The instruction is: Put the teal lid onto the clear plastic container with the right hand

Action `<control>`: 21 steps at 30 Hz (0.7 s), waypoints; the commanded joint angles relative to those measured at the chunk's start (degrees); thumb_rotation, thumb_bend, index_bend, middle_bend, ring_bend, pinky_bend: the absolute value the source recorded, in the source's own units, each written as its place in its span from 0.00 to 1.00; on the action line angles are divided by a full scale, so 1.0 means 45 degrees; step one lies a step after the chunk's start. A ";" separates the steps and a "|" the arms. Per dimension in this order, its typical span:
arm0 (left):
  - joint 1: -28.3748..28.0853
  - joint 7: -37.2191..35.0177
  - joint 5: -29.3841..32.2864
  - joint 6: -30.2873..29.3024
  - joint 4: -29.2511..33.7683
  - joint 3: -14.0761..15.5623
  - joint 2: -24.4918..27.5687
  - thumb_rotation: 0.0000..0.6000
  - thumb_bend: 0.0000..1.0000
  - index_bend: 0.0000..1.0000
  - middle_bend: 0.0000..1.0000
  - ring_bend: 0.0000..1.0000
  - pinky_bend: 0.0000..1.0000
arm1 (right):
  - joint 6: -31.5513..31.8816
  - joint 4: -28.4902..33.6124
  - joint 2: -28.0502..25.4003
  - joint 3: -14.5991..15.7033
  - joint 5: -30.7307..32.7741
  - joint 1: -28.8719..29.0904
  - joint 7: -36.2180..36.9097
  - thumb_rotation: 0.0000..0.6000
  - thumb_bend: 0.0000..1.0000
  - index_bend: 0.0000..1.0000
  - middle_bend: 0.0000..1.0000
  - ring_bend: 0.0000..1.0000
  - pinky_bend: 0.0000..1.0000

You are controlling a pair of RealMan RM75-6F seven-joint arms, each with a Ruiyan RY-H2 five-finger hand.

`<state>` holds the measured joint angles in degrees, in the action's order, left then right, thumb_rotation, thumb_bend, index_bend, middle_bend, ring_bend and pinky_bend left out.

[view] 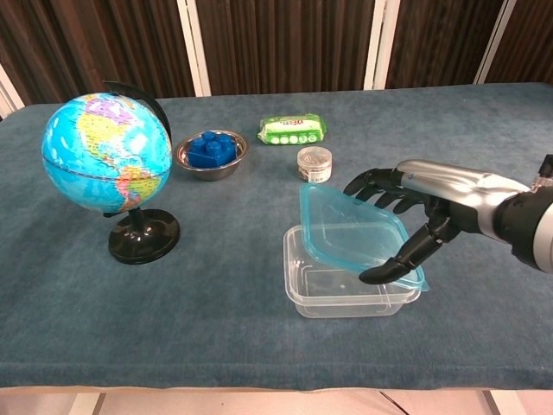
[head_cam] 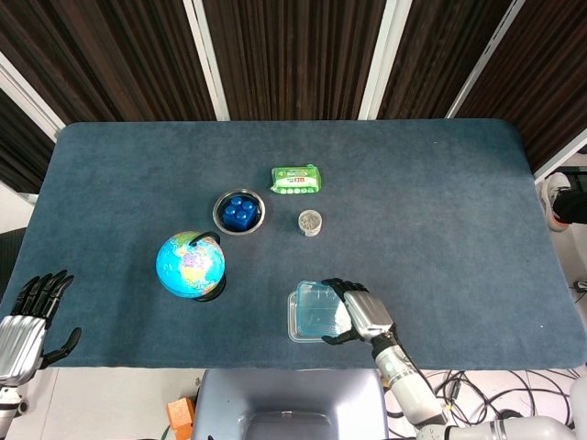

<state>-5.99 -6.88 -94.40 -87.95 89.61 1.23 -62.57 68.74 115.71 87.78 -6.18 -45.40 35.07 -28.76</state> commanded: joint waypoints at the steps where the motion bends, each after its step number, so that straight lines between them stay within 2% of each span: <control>1: 0.0026 -0.0022 -0.0006 -0.0048 -0.0001 -0.0001 0.0008 1.00 0.35 0.00 0.04 0.00 0.00 | 0.0165 -0.0043 0.0220 0.0091 0.0049 0.0076 -0.0323 1.00 0.04 0.71 0.48 0.30 0.16; 21: 0.0022 -0.0074 -0.0022 -0.0033 -0.0028 0.0007 0.0013 1.00 0.35 0.00 0.04 0.00 0.00 | 0.0622 -0.0447 0.1008 0.0102 0.0273 0.0347 -0.1370 1.00 0.04 0.71 0.48 0.30 0.16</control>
<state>-5.89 -7.21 -94.50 -88.09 89.48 1.26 -62.51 71.39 113.82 92.15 -5.73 -44.24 36.54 -34.73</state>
